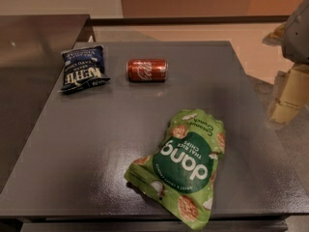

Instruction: Place coke can upright

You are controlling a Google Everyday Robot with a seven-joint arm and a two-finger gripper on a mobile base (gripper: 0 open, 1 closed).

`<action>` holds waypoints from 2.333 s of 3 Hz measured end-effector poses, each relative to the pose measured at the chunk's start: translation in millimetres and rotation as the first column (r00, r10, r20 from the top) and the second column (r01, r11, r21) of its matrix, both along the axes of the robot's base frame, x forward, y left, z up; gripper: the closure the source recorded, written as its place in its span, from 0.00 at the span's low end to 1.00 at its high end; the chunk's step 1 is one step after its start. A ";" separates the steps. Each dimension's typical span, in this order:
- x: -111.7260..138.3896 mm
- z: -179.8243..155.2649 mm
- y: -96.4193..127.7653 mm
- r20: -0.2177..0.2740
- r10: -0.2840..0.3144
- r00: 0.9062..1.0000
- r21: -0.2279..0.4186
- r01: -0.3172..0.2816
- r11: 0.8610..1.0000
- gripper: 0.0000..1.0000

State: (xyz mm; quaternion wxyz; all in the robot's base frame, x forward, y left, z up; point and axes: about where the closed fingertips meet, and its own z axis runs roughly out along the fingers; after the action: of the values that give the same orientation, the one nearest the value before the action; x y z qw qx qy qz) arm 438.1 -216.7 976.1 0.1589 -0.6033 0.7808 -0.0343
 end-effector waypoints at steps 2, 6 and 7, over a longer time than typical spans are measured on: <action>28.0 -5.1 20.7 0.013 0.009 1.000 0.023 -0.009 1.000 0.00; 175.3 -47.9 100.0 -0.017 0.100 0.995 0.065 -0.098 0.993 0.00; 204.6 -54.0 129.6 -0.025 0.148 0.989 0.066 -0.146 0.987 0.00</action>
Offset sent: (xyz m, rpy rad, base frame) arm 0.0563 0.0392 -0.0169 0.0481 -0.0038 0.0169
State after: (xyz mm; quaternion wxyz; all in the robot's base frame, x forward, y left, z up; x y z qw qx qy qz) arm 642.7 -87.1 922.1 0.1685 -0.6544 0.7371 0.0118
